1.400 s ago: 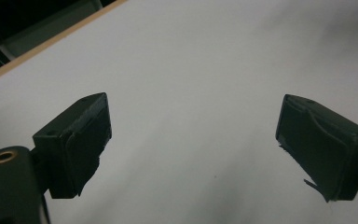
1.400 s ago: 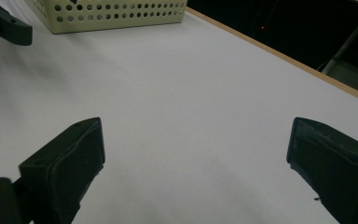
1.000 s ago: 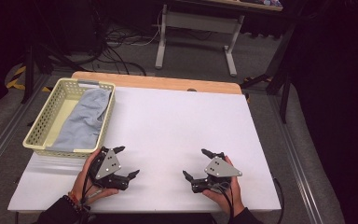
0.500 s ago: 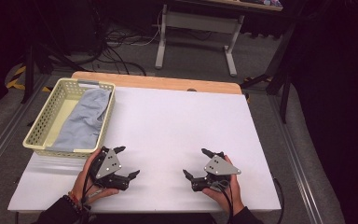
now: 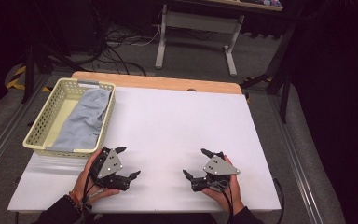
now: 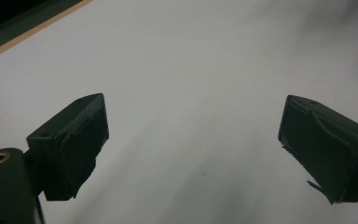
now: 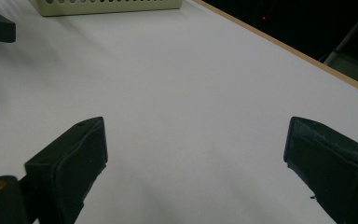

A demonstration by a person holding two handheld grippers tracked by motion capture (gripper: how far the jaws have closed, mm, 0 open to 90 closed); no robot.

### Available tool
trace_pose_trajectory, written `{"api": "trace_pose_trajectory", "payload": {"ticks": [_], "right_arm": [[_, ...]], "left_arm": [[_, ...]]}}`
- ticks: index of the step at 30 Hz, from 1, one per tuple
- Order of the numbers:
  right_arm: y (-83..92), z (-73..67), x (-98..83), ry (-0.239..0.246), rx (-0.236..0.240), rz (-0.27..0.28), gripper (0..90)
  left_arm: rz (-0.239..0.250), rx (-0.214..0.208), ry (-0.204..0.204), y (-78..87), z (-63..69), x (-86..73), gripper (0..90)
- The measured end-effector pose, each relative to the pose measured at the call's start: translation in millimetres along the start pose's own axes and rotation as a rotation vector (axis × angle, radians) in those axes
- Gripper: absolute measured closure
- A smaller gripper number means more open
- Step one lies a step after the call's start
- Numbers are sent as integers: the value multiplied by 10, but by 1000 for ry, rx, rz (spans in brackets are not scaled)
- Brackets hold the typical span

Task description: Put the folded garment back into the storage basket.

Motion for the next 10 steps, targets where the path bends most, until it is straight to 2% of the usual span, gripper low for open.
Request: {"api": "trace_pose_trajectory", "payload": {"ticks": [10], "right_arm": [[12,22,-35,2,-13,-14,69]], "left_arm": [[-11,-15,-18,-55,7,17,85]]}}
Point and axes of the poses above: each handheld gripper's, and its own axes: y roughly backward along the jaws, x roughly out of its top, z roughly to its right, the point moved 1 cm from there along -y, roughly forward along the jaws, and after that the axes turned 5 degrees about -x, right-handed, at the moved point
